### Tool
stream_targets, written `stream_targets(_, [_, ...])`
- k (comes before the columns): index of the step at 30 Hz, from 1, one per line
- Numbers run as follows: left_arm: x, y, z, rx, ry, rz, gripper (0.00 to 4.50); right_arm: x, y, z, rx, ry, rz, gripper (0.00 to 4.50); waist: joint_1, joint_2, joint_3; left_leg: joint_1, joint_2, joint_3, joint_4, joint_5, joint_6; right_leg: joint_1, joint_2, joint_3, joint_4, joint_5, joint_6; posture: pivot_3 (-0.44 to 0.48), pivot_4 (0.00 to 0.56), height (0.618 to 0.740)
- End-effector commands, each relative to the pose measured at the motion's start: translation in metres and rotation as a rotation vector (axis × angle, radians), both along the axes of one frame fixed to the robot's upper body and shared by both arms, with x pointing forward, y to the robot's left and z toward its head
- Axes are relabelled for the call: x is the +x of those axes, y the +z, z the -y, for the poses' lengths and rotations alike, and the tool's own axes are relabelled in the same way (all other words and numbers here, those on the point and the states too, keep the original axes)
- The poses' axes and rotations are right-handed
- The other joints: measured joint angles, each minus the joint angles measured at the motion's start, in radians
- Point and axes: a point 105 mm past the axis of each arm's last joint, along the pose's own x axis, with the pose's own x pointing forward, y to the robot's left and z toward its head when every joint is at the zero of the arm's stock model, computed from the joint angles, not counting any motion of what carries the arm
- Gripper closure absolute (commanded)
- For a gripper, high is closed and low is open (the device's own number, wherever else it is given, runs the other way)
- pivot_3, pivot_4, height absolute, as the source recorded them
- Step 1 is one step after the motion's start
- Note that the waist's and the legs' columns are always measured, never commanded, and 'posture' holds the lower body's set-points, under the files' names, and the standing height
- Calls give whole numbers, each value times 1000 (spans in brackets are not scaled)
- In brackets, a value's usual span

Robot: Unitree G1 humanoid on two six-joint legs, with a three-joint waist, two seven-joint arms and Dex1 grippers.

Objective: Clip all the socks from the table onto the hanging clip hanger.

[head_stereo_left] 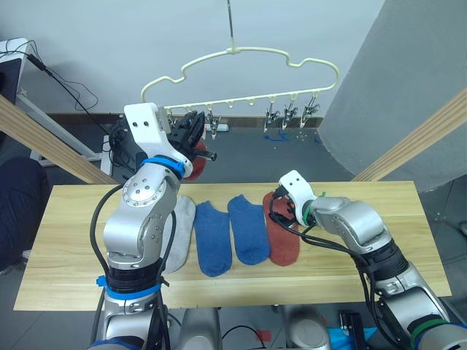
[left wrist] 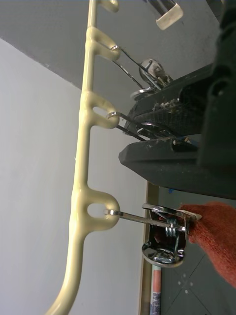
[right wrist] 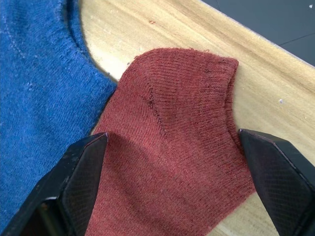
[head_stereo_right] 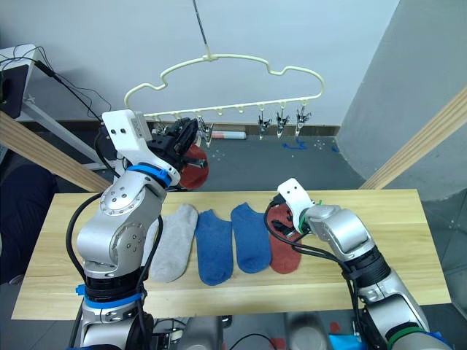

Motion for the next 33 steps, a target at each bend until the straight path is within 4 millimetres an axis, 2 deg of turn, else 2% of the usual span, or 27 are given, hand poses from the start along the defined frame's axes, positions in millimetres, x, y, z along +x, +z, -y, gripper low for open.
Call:
stream_targets(1, [-8, 13, 0, 1, 4, 62, 4312, -7, -9, 2, -36, 11, -13, 243, 0, 0, 0, 0, 0, 0, 0, 0, 0, 0, 0, 0, 0, 0, 0, -163, 411, 740])
stream_targets(4, [-7, 13, 0, 0, 4, 62, 4312, -4, -9, 7, -43, -7, -9, 968, 0, 0, 0, 0, 0, 0, 0, 0, 0, 0, 0, 0, 0, 0, 0, -166, 411, 740])
stream_targets(12, [-7, 12, 0, 2, 5, 62, 4312, -3, -9, 10, -50, -17, -9, 3891, 0, 0, 0, 0, 0, 0, 0, 0, 0, 0, 0, 0, -1, 0, 0, -169, 414, 740])
stream_targets(14, [-6, 12, 0, 2, 5, 61, 4312, -3, -10, 10, -51, -18, -8, 4475, 0, 0, 0, 0, 0, 0, 0, 0, 0, 0, 0, 0, -1, 0, 0, -169, 414, 740])
stream_targets(22, [-6, 12, 0, 0, 2, 61, 4312, -1, -10, 13, -59, -32, -3, 4475, 0, 0, 0, 0, 0, 0, 0, 0, 0, 0, 0, 0, -1, 0, 0, -174, 417, 740])
stream_targets(25, [-6, 12, 0, -3, 1, 59, 4312, 1, 3, 8, -52, 40, 67, 4475, 0, 0, 0, 0, 0, 0, 0, 0, 0, 0, 0, 0, -1, 0, 0, -177, 416, 740])
stream_targets(30, [-5, 16, -4, -47, -6, 53, 4312, -17, 51, -23, 133, 329, 182, 4475, -2, 0, 2, 0, 0, 0, -1, 0, 0, 0, 0, 0, -3, 0, 0, -172, 408, 740])
stream_targets(33, [-5, 18, -7, -55, -5, 50, 4312, -23, 63, -28, 183, 391, 201, 4475, -1, 0, 3, 0, 0, 0, -2, 0, 0, 0, 1, 0, -4, 0, 0, -167, 405, 740])
